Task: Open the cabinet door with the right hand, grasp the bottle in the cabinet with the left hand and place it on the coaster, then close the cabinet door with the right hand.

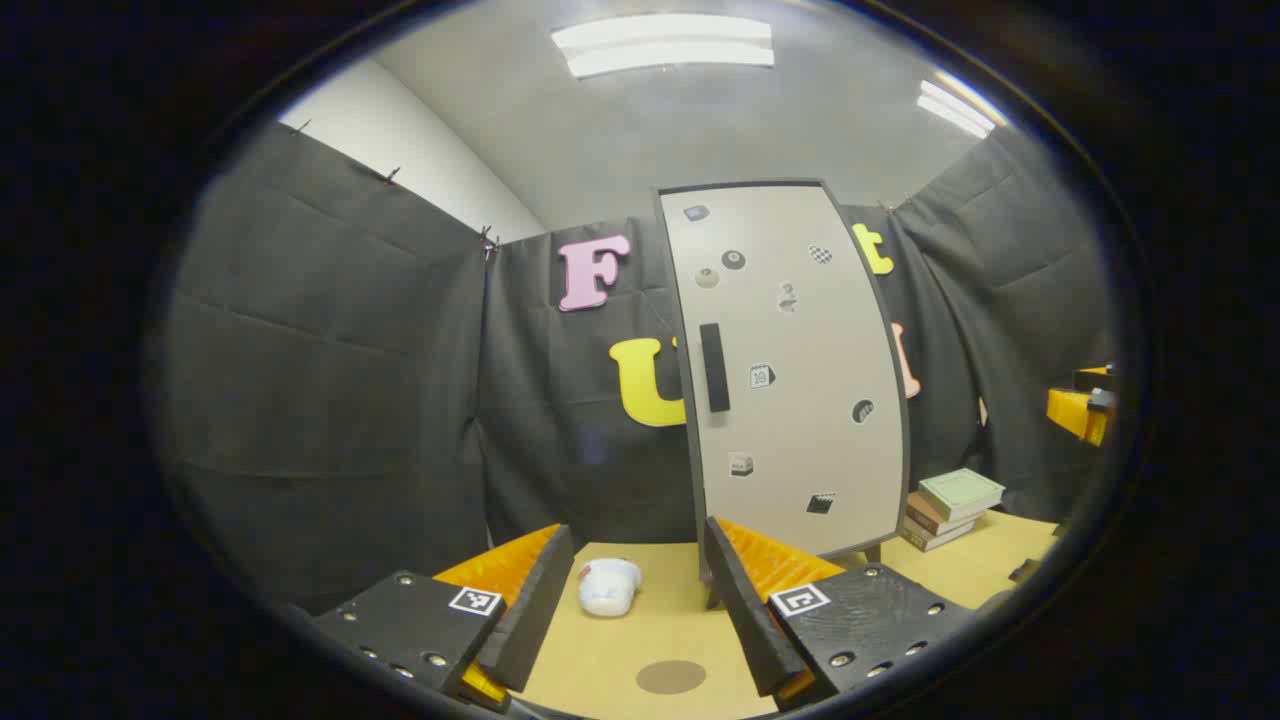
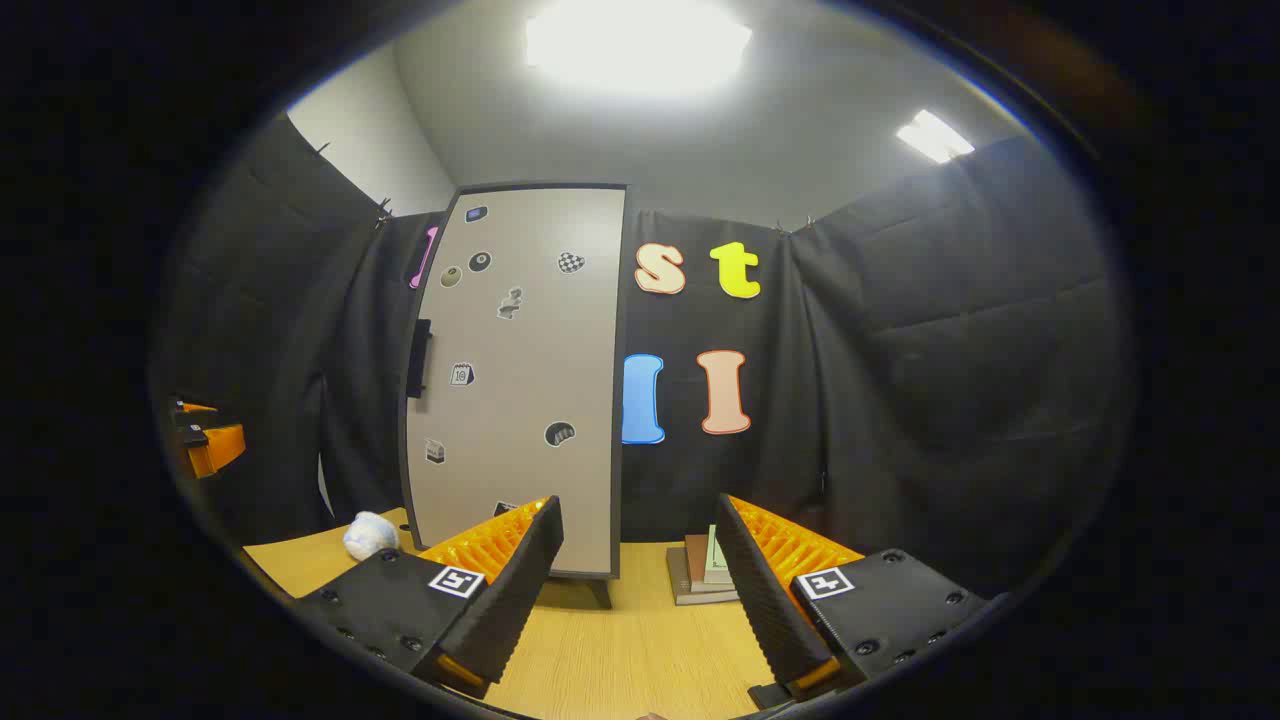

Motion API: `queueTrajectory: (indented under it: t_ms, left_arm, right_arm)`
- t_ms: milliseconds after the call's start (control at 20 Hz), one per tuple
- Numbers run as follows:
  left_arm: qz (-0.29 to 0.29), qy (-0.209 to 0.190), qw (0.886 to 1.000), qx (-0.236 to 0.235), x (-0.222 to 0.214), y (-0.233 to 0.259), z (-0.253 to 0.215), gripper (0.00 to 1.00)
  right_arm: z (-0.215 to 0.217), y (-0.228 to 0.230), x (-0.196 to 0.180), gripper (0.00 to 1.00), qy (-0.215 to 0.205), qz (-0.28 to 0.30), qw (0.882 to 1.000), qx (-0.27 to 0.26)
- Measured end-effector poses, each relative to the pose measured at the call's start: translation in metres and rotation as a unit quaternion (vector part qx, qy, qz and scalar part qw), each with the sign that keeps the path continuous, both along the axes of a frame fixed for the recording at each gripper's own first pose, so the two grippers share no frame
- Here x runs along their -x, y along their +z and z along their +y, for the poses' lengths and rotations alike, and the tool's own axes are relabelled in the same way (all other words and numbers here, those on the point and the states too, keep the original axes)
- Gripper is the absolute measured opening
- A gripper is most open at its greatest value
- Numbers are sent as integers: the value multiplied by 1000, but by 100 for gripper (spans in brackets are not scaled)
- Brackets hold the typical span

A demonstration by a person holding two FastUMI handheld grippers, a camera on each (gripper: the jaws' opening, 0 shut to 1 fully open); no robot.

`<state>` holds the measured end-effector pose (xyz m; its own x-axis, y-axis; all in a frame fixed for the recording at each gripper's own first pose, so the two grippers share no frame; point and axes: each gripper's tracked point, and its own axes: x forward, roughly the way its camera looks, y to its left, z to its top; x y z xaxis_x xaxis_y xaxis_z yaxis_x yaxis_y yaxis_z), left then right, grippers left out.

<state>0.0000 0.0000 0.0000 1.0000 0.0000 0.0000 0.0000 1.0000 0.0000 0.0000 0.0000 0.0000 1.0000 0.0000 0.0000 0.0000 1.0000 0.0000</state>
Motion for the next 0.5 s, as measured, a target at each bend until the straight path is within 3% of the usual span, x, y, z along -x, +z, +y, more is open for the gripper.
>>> queueTrajectory:
  t_ms: [500]
  left_arm:
    - [-1, -4, 1000, -9, -1, 1, -8, 80]
  right_arm:
    - [-9, -6, -1, 96, -4, 7, 1000, 1]
